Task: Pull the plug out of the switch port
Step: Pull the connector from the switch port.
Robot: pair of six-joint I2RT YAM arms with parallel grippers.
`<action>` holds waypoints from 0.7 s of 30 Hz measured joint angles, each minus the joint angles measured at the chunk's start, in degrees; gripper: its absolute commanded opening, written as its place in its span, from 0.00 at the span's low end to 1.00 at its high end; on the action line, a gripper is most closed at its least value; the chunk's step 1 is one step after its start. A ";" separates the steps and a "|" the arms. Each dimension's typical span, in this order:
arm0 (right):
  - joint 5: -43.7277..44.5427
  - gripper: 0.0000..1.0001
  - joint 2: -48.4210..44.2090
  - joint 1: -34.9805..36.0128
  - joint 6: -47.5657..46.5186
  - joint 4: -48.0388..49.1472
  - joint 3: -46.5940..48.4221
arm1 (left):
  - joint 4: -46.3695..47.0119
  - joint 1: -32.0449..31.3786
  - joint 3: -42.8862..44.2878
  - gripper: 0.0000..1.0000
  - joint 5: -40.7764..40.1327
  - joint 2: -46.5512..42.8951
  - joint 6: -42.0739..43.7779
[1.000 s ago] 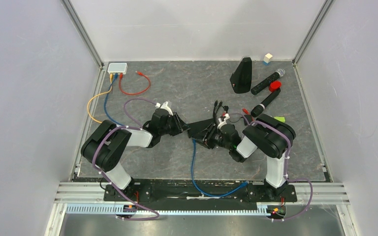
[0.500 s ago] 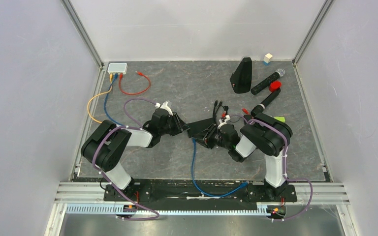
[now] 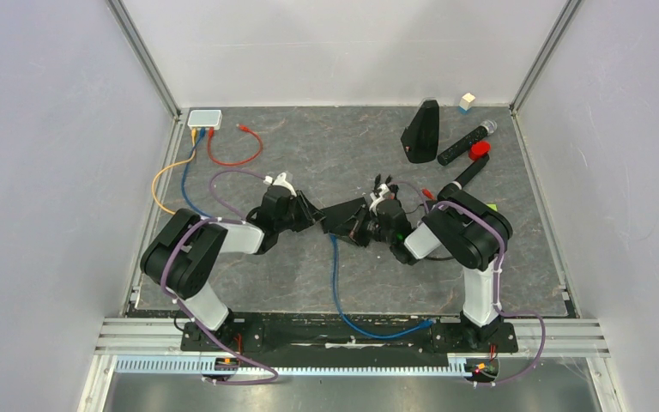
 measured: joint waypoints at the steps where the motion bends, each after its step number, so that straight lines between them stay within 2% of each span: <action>1: -0.87 0.00 0.02 -0.07 -1.79 -1.29 0.87 | -0.09 0.17 0.13 0.33 -0.20 0.07 -0.02; 9: -5.31 0.00 -0.59 -0.90 -11.13 -2.32 -0.04 | 0.28 0.37 0.48 0.31 1.27 0.98 -1.70; 15: -16.22 0.00 -2.60 1.20 -15.37 -5.33 -3.02 | 1.81 0.22 0.11 0.31 1.44 1.62 -3.89; 16: -17.25 0.00 -2.91 1.25 -15.87 -5.97 -3.30 | 1.86 0.22 0.09 0.33 1.42 1.62 -4.09; 21: -17.33 0.00 -9.09 1.22 -19.82 -12.55 -5.95 | 1.73 0.24 -0.59 0.59 1.03 1.38 -4.17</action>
